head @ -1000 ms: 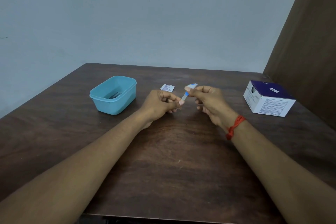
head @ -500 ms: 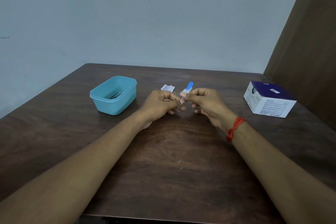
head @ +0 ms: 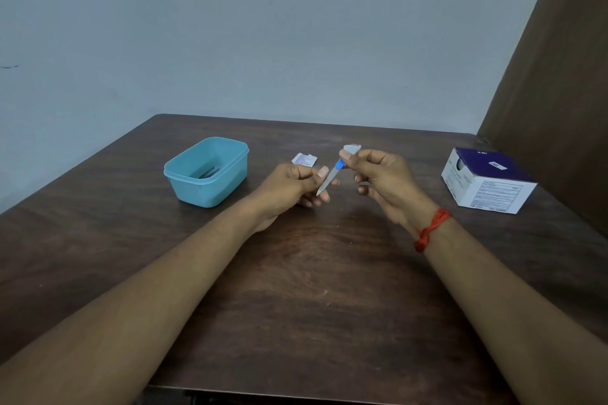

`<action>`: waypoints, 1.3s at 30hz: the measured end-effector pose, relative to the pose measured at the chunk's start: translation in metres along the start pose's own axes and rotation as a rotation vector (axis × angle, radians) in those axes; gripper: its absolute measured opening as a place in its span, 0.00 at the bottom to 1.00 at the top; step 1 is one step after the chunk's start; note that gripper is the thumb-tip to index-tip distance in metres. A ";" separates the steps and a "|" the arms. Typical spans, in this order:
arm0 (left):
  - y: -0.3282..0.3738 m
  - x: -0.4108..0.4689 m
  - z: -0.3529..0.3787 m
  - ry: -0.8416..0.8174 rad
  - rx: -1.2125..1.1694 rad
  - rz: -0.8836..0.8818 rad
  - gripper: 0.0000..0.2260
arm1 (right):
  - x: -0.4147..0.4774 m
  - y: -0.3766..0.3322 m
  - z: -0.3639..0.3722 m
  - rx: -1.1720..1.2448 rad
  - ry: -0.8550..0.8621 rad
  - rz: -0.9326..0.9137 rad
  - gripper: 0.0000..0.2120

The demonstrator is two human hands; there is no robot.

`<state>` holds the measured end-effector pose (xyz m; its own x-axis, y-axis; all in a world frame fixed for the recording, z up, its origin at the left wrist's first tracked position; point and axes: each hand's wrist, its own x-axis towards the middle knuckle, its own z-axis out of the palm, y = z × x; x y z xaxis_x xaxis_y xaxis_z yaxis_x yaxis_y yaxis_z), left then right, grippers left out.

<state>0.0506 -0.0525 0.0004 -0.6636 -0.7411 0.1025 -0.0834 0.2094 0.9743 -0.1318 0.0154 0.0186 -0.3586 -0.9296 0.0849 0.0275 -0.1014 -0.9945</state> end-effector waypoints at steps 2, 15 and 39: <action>-0.001 0.000 -0.001 -0.007 -0.012 -0.017 0.12 | 0.001 0.000 0.000 -0.007 -0.004 -0.011 0.10; -0.004 0.003 0.006 0.152 0.003 0.017 0.09 | -0.001 -0.001 -0.003 -0.111 0.020 -0.034 0.11; -0.008 0.005 0.006 0.242 0.146 0.152 0.03 | 0.005 0.014 0.005 -0.127 0.012 0.026 0.07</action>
<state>0.0437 -0.0539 -0.0082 -0.4816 -0.8210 0.3066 -0.1144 0.4057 0.9068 -0.1284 0.0079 0.0055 -0.3702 -0.9271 0.0586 -0.0809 -0.0306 -0.9962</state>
